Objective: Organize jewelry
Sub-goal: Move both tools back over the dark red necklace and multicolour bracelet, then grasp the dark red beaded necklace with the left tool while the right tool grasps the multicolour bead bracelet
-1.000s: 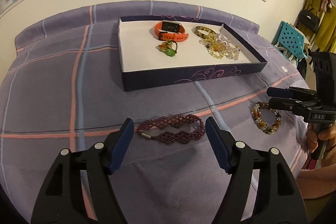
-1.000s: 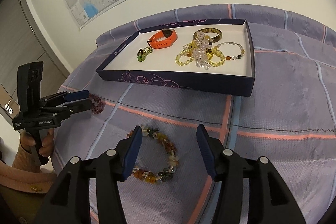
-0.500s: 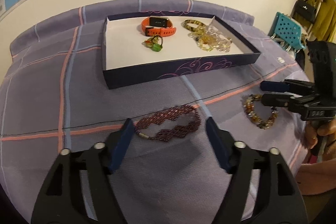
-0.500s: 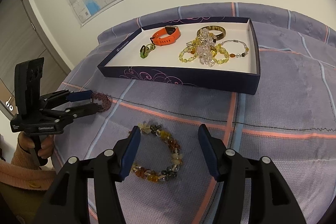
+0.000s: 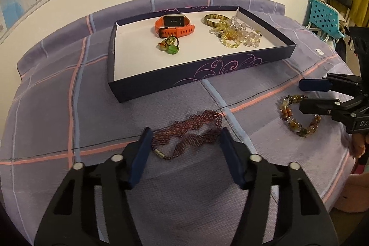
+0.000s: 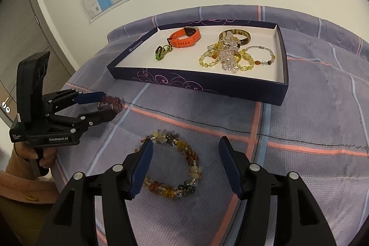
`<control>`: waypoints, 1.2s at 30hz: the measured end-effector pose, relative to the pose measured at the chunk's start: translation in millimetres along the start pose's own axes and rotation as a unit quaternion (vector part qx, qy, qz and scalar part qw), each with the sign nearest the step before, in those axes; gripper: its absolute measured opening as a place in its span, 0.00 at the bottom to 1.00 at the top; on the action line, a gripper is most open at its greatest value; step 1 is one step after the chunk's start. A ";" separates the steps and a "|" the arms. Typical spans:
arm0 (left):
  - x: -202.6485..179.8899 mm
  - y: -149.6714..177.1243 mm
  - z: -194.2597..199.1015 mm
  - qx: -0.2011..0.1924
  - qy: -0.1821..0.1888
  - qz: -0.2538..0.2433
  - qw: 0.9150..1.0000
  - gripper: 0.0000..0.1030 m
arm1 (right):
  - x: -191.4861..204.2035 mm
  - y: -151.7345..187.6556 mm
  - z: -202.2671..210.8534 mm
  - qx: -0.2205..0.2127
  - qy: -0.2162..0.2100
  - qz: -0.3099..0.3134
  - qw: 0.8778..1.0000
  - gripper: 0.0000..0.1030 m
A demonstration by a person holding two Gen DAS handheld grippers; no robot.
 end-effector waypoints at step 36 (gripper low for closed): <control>4.7 0.8 5.4 -0.013 0.030 0.042 0.999 0.14 | 16.8 0.3 -5.0 0.008 0.008 0.048 0.999 0.08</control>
Point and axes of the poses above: each gripper's, at about its wrist camera, not at the fingertips, and z roughly against the way its jaws point, x to its left, y to its underside, the point moved 3 cm from there along -z, roughly the way its jaws point, and after that the axes turned 10 degrees about -x, right-handed, at the moved point
